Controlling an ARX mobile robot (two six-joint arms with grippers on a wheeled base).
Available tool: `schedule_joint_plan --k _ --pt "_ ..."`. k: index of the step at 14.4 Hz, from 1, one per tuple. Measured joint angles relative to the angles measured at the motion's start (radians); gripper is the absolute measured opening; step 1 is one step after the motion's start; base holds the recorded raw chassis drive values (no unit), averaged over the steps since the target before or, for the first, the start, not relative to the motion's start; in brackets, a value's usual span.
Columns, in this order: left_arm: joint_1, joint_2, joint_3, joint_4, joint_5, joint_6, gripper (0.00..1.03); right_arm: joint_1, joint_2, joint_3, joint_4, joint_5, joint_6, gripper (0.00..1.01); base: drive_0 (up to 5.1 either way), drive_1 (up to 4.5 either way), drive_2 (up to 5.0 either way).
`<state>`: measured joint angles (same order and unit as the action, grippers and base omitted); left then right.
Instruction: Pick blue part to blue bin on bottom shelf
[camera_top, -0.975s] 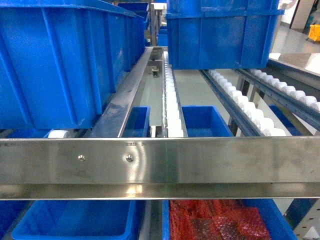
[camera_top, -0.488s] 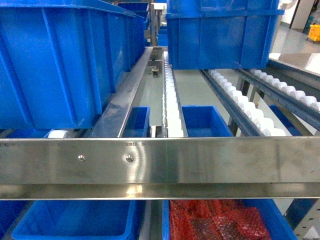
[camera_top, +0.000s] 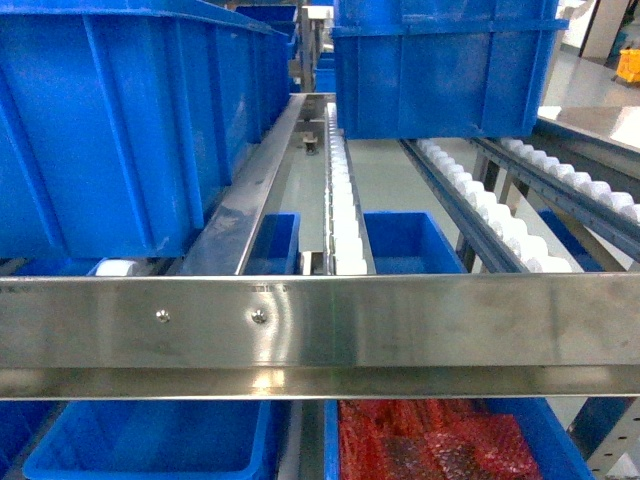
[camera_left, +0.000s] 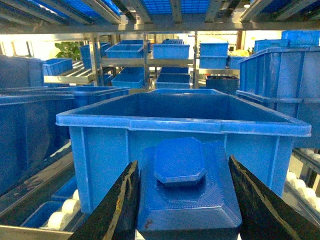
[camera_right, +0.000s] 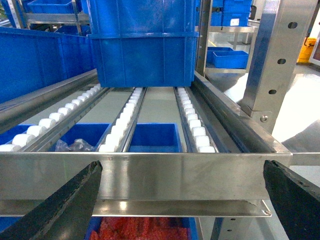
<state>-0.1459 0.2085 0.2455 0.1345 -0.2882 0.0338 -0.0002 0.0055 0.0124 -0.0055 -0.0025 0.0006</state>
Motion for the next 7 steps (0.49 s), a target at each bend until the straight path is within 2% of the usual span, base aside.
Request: schedule_joint_plan --k 7 --pt "0.0 0.0 0.0 0.001 0.0 0.0 0.44 0.0 0.0 0.0 0.0 0.002 0.0 0.98 0.0 0.0 0.0"
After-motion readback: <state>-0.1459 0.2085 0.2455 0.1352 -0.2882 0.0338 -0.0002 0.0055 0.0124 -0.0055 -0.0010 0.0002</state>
